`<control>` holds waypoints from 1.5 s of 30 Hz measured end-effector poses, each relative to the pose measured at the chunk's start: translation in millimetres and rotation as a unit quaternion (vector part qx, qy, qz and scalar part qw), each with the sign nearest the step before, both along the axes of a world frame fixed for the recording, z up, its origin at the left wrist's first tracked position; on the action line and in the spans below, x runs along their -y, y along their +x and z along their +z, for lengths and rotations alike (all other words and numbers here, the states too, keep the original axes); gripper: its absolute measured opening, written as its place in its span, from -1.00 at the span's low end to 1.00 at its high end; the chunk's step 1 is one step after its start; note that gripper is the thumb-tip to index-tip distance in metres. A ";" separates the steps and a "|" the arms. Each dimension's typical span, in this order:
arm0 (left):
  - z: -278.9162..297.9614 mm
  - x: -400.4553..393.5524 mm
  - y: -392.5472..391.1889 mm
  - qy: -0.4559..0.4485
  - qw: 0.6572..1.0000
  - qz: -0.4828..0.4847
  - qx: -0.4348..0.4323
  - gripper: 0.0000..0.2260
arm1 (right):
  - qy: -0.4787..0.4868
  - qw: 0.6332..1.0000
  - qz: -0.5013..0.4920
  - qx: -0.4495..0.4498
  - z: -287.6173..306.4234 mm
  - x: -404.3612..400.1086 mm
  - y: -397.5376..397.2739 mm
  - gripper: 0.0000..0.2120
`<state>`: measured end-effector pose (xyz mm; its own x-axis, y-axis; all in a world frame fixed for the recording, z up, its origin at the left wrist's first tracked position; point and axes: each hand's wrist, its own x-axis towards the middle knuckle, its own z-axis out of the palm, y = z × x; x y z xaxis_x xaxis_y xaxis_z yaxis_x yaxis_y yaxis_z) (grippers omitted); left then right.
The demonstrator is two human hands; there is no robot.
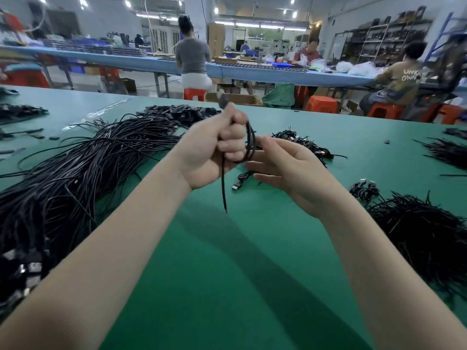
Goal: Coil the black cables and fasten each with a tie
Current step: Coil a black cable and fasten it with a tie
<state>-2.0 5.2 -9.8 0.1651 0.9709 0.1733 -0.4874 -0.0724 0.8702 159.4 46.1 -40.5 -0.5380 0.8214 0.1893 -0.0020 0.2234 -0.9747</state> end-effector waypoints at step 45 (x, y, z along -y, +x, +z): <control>-99.4 -26.4 49.2 0.236 0.510 0.208 -0.800 -0.87 | 0.499 0.625 -0.004 0.600 -27.8 -33.7 50.0 -0.74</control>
<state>47.2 31.6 -109.2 0.2588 0.8921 0.3705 0.9634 -0.2659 -0.0328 209.4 79.8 -68.3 -0.7813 0.6197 0.0745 0.6022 0.7170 0.3511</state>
